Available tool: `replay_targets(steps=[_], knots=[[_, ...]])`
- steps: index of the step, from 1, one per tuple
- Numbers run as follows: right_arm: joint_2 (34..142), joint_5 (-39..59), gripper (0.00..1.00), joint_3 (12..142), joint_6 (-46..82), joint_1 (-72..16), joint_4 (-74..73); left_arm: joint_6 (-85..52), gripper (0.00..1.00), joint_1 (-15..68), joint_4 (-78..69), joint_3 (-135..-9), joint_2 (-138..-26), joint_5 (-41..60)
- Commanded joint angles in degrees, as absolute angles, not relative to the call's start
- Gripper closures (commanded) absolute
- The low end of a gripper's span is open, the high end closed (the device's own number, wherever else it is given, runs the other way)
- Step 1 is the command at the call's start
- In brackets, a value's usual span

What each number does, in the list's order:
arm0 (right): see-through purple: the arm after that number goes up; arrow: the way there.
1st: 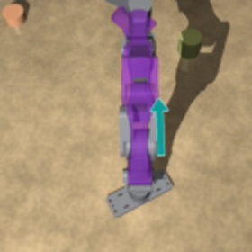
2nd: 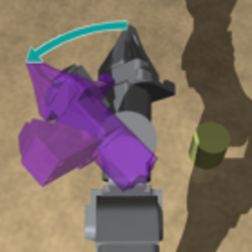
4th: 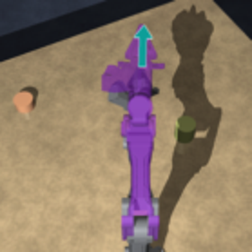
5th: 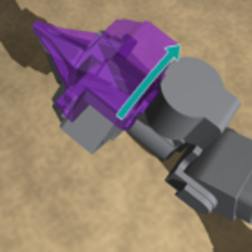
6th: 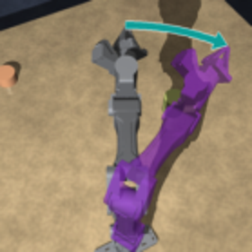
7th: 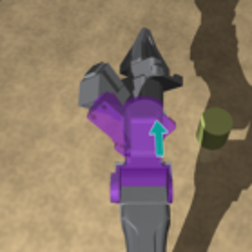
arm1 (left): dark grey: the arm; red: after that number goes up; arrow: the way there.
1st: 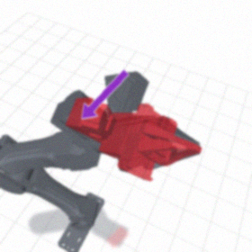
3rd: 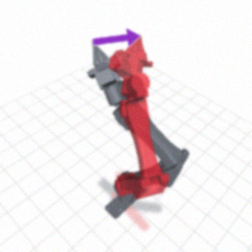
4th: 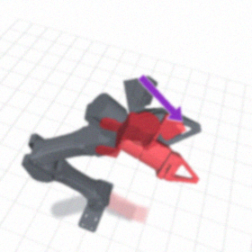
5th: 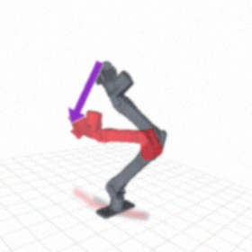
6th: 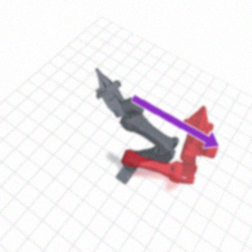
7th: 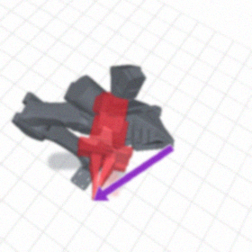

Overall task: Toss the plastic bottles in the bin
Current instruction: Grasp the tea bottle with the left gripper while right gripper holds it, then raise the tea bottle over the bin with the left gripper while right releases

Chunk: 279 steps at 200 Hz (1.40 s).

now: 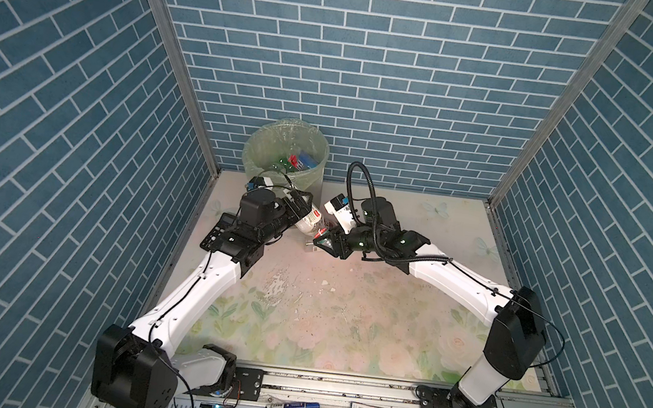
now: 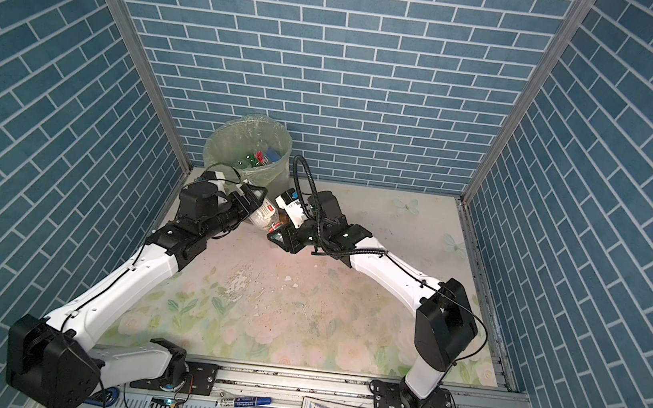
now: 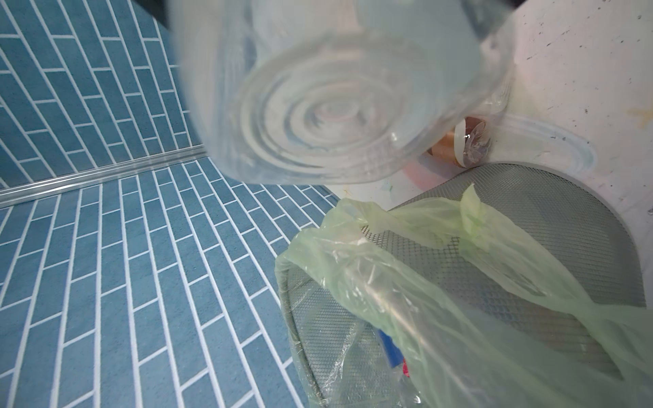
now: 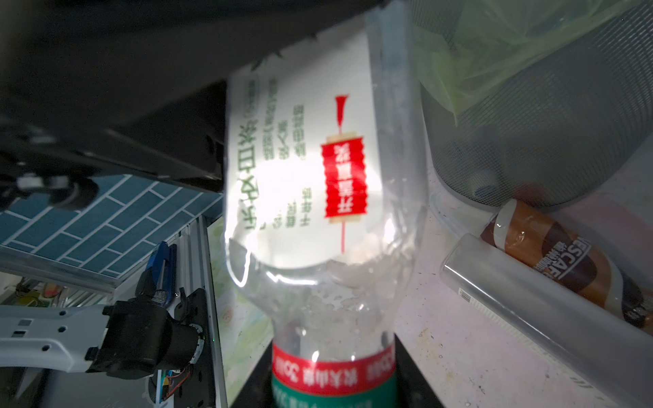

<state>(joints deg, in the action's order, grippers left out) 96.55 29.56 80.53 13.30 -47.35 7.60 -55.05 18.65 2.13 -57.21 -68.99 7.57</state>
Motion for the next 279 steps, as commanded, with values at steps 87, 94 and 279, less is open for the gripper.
replay_targets(steps=[87, 94, 279], knots=[[90.9, 32.7, 0.56, 74.9, 19.8, -46.5, 1.4, -52.2, 0.37, 21.1, 1.3, -54.6, -65.0, 7.1], [90.2, 32.2, 0.52, 74.6, 19.8, -46.5, 1.6, -51.6, 0.38, 21.4, 2.2, -55.2, -65.2, 6.8], [91.5, 22.2, 0.01, 91.4, 7.2, -42.4, 9.5, -21.2, 0.4, 21.7, 12.8, -97.1, -80.6, -9.3]])
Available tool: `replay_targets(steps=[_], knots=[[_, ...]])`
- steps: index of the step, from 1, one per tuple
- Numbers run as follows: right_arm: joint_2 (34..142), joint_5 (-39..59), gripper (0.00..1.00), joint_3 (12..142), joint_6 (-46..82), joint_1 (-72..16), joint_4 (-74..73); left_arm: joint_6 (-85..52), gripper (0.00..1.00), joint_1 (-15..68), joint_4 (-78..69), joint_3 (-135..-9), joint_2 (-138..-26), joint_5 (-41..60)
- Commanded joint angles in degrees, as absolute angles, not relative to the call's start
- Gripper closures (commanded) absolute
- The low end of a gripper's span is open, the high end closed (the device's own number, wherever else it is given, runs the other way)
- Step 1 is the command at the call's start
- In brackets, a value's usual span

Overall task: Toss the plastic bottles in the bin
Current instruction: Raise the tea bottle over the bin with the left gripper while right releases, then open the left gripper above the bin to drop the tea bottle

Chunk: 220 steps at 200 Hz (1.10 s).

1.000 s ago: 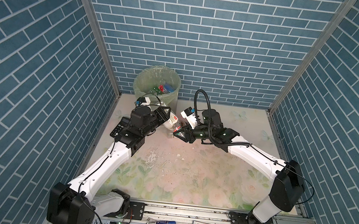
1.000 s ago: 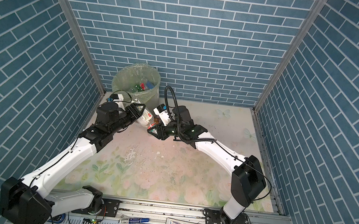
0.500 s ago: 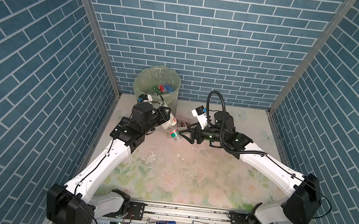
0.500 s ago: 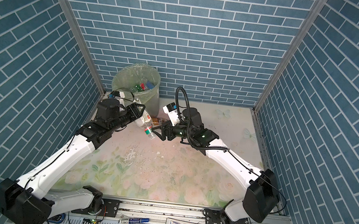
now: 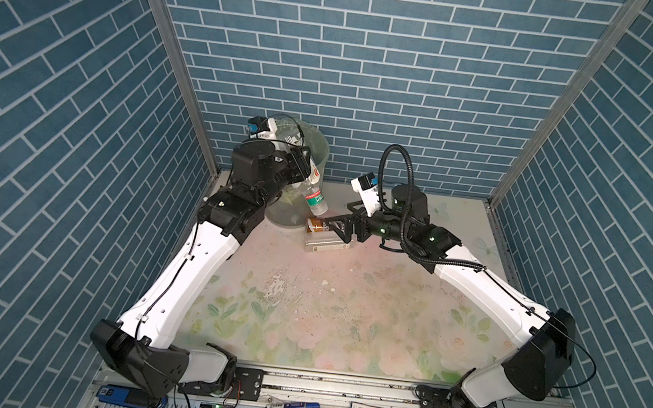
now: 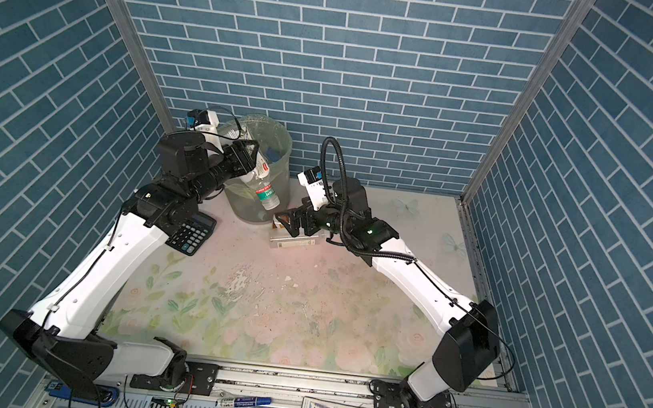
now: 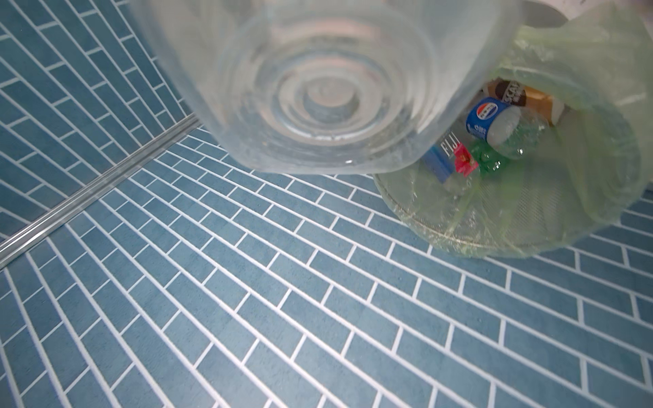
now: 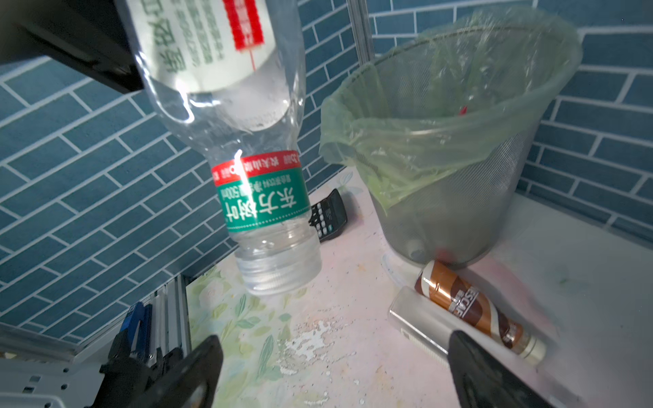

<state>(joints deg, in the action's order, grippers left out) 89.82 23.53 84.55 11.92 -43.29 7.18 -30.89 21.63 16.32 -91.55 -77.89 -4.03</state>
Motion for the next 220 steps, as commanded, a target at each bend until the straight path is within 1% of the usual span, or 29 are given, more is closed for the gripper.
replay_targets(steps=[1, 37, 69, 80, 96, 114, 146, 158, 163, 169, 177, 184, 188, 220], knots=[[91.6, 22.2, 0.01, 91.6, 7.1, -42.3, 9.6, -20.8, 0.4, 21.7, 12.7, -97.5, -80.7, -9.5], [94.6, 22.6, 0.01, 98.6, 6.7, -41.1, 10.9, -7.7, 0.39, 21.6, 6.9, -110.7, -87.0, -17.6], [96.7, 23.0, 0.01, 103.4, 6.1, -39.7, 13.1, 3.7, 0.39, 21.5, 4.1, -125.0, -94.6, -20.6], [97.3, 23.0, 0.01, 104.7, 6.0, -39.3, 13.7, 6.4, 0.39, 21.6, 2.0, -127.7, -96.3, -20.3], [97.5, 23.0, 0.01, 105.8, 5.7, -38.9, 14.5, 9.6, 0.39, 21.5, -2.2, -128.2, -97.7, -20.5], [97.4, 22.6, 0.01, 106.4, 5.2, -38.5, 15.8, 7.8, 0.39, 19.5, -2.2, -130.3, -100.6, -20.3], [97.0, 22.2, 0.01, 106.0, 5.0, -37.5, 17.5, -3.0, 0.39, 14.2, 5.1, -132.9, -109.2, -16.6], [96.4, 22.3, 0.01, 105.2, 5.0, -37.4, 17.4, -5.9, 0.39, 13.2, 10.1, -135.2, -113.6, -16.0], [96.1, 22.3, 0.01, 104.8, 5.0, -37.3, 17.4, -7.3, 0.36, 12.8, 12.5, -135.9, -115.2, -15.2], [95.8, 22.3, 0.01, 104.2, 5.0, -37.3, 17.3, -9.0, 0.29, 12.4, 14.6, -136.6, -116.8, -14.0], [95.3, 22.4, 0.01, 103.6, 5.0, -37.1, 17.1, -10.3, 0.17, 12.2, 17.1, -137.2, -118.3, -12.9], [95.0, 22.3, 0.01, 103.1, 5.0, -37.1, 16.9, -11.3, 0.02, 12.2, 19.0, -137.4, -118.9, -12.3], [94.9, 22.3, 0.01, 102.8, 5.0, -37.1, 16.9, -11.9, 0.01, 12.2, 19.7, -137.1, -118.9, -11.7], [93.4, 22.7, 0.01, 100.4, 5.8, -37.0, 15.1, -15.2, 0.01, 12.4, 18.7, -131.1, -115.0, -8.8]])
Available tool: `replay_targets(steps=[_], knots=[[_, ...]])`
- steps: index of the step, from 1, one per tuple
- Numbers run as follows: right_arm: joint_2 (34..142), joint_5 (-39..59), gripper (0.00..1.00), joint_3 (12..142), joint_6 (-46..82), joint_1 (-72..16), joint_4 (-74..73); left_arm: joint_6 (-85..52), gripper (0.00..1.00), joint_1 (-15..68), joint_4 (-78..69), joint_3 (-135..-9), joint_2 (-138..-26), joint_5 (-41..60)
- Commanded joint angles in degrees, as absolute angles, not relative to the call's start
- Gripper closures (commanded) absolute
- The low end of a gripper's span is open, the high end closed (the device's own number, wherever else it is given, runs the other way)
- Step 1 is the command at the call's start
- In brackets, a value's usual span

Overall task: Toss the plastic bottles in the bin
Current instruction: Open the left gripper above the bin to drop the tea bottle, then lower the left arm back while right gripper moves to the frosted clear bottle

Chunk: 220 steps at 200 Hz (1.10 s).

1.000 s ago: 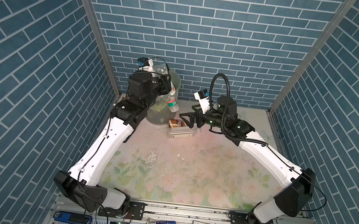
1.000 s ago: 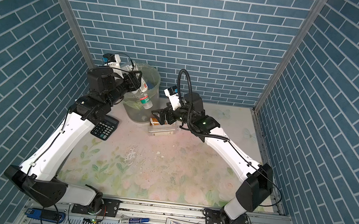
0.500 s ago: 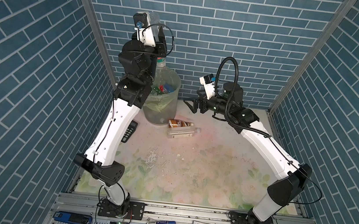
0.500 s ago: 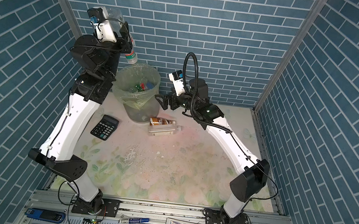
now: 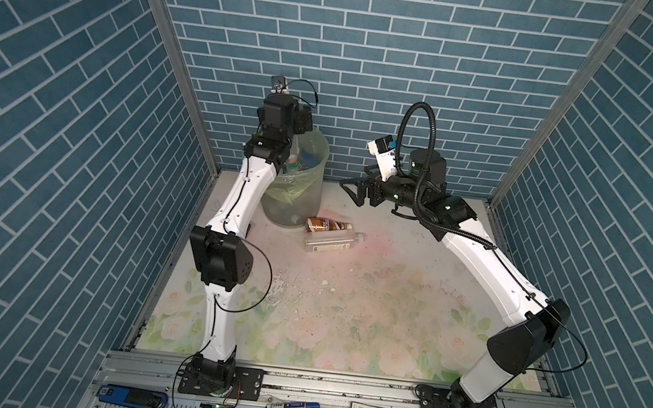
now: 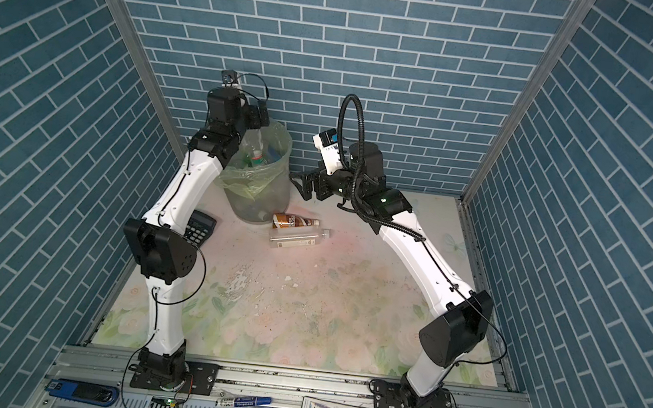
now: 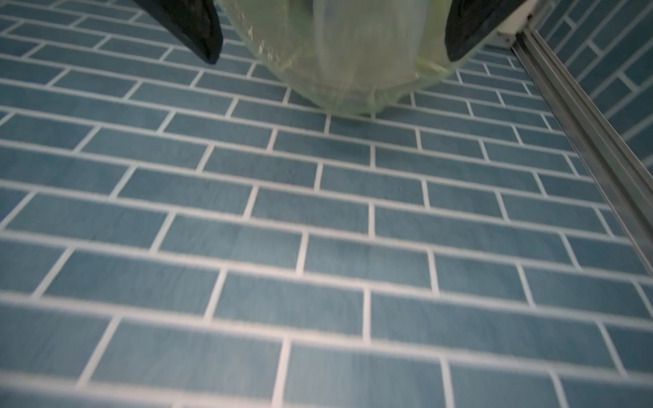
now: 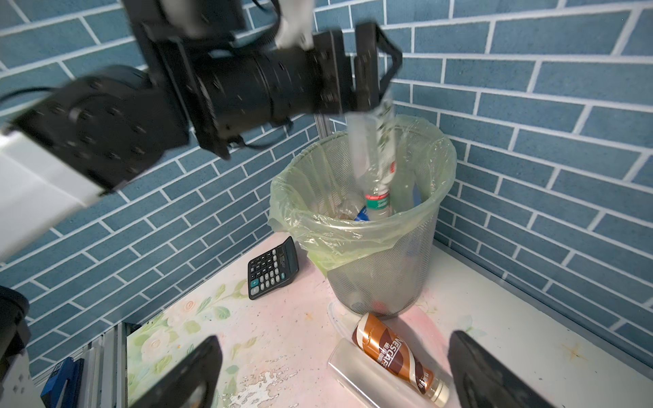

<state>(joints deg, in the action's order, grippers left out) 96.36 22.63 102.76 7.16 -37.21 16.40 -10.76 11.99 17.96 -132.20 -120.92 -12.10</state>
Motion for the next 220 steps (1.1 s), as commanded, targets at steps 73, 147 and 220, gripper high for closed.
replay_targets(steps=[73, 147, 220], knots=[[93.1, 21.8, 0.01, 99.0, 8.1, -36.6, 14.1, -15.2, 0.01, 13.0, 17.9, -124.7, -107.9, -9.9], [93.2, 18.0, 0.01, 98.3, 11.0, -34.8, 15.9, -17.3, 0.01, 12.9, 21.8, -127.2, -110.0, -8.0], [97.0, 14.5, 0.01, 94.5, 19.4, -30.7, 20.8, -22.4, 0.01, 18.7, 18.5, -107.7, -96.9, -0.3]])
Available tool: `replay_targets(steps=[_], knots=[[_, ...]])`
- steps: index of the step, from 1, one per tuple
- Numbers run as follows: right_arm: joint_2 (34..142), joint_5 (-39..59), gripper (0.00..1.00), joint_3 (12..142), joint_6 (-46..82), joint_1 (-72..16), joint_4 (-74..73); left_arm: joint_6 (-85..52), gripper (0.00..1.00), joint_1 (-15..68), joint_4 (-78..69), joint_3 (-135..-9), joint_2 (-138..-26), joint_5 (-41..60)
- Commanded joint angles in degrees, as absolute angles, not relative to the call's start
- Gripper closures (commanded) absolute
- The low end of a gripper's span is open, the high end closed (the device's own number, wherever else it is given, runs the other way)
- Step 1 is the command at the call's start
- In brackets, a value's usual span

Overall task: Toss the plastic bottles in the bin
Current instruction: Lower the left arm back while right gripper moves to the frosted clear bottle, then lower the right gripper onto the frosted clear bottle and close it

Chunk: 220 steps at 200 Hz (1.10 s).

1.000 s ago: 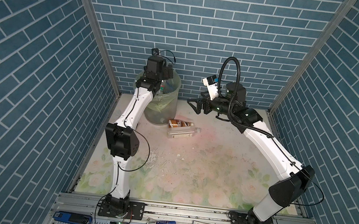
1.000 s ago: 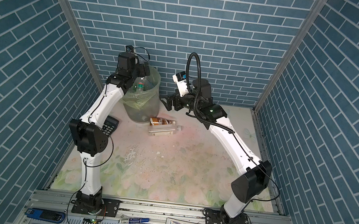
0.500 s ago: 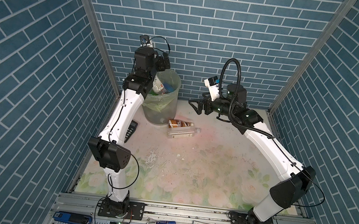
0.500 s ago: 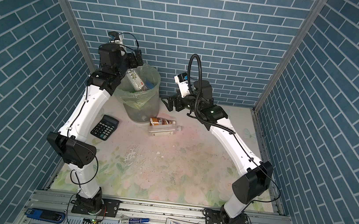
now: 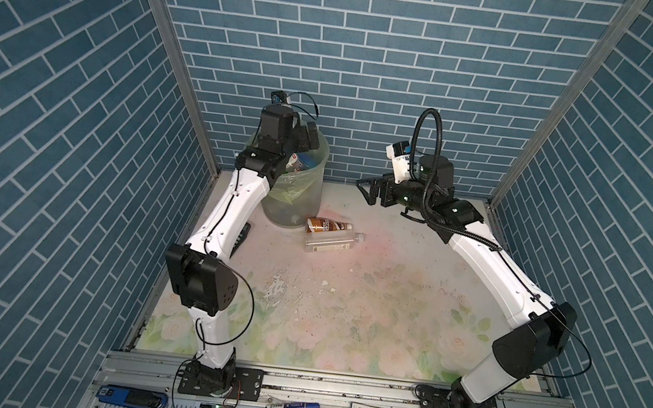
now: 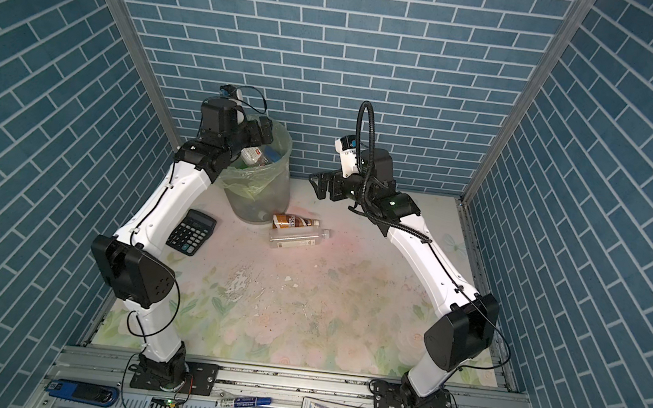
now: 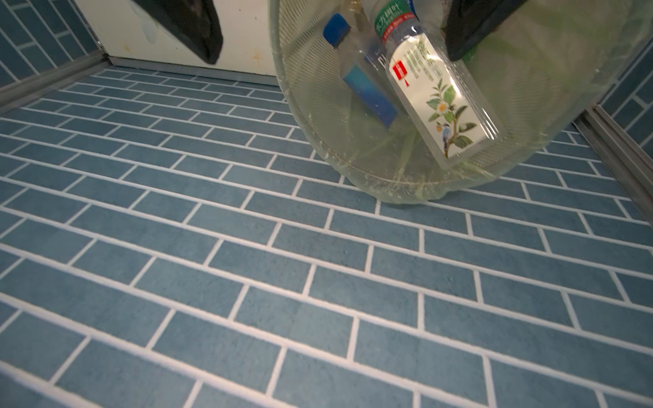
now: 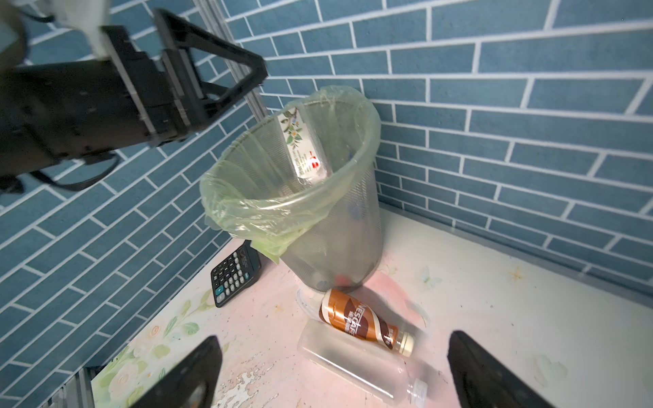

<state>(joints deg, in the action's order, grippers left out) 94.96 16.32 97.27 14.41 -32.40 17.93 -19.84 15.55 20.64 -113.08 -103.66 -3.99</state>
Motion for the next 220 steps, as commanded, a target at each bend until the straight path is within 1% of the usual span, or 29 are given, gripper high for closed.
replay_targets(steps=[1, 13, 42, 57, 93, 136, 153, 184, 220], knots=[[97.1, 14.5, 0.01, 94.4, 19.5, -30.7, 20.7, -22.5, 0.01, 18.9, 18.5, -107.3, -96.6, -0.3], [98.1, 15.7, 0.01, 92.6, 20.6, -30.0, 20.1, -22.8, 0.01, 21.3, 19.2, -103.0, -93.8, -1.3], [102.0, 18.0, 0.01, 89.3, 22.0, -29.4, 18.1, -26.3, 0.01, 24.9, 18.6, -90.0, -87.1, -0.1], [105.2, 18.8, 0.01, 89.5, 22.0, -29.3, 18.1, -29.7, 0.01, 25.1, 16.3, -81.9, -83.0, 1.3], [112.2, 22.6, 0.01, 90.3, 22.3, -29.3, 13.3, -34.8, 0.01, 25.6, 14.0, -64.2, -72.5, 0.0], [122.0, 29.3, 0.01, 96.3, 22.3, -29.6, 12.9, -42.0, 0.01, 25.7, 11.5, -47.3, -65.1, -1.3], [124.9, 30.2, 0.01, 99.2, 21.9, -30.1, 13.9, -44.3, 0.01, 25.7, 8.8, -43.6, -64.8, -0.5], [128.5, 29.9, 0.01, 101.6, 21.6, -30.8, 14.5, -45.8, 0.01, 25.5, 7.4, -42.5, -67.4, 0.6], [128.7, 30.0, 0.01, 101.3, 20.7, -31.8, 15.8, -47.0, 0.01, 25.4, 5.2, -42.4, -70.9, 2.3]])
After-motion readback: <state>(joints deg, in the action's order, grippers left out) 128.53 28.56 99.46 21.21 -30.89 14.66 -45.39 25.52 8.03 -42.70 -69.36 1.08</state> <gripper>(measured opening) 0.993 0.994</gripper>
